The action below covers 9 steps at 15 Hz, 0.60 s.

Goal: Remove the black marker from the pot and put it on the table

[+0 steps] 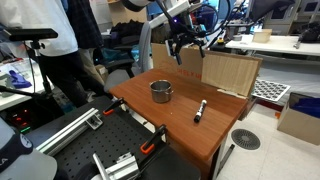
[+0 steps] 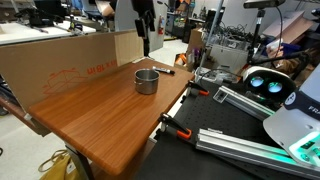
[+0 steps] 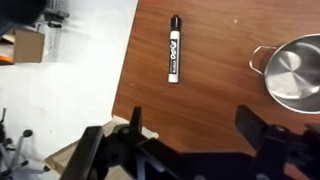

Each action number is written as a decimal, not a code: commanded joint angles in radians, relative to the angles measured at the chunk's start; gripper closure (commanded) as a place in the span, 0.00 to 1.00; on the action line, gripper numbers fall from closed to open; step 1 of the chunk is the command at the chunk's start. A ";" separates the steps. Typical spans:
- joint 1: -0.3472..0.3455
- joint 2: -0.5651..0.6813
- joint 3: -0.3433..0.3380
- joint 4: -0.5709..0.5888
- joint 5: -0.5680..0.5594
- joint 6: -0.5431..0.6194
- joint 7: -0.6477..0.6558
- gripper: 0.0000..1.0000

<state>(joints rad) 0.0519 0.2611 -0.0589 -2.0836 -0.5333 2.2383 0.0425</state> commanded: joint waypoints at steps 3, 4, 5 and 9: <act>-0.007 -0.013 0.006 -0.024 -0.001 0.020 0.007 0.00; -0.007 -0.013 0.006 -0.024 -0.001 0.021 0.008 0.00; -0.007 -0.013 0.006 -0.024 -0.001 0.021 0.008 0.00; -0.008 -0.013 0.006 -0.024 -0.001 0.022 0.008 0.00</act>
<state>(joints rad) 0.0503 0.2481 -0.0594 -2.1094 -0.5333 2.2636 0.0507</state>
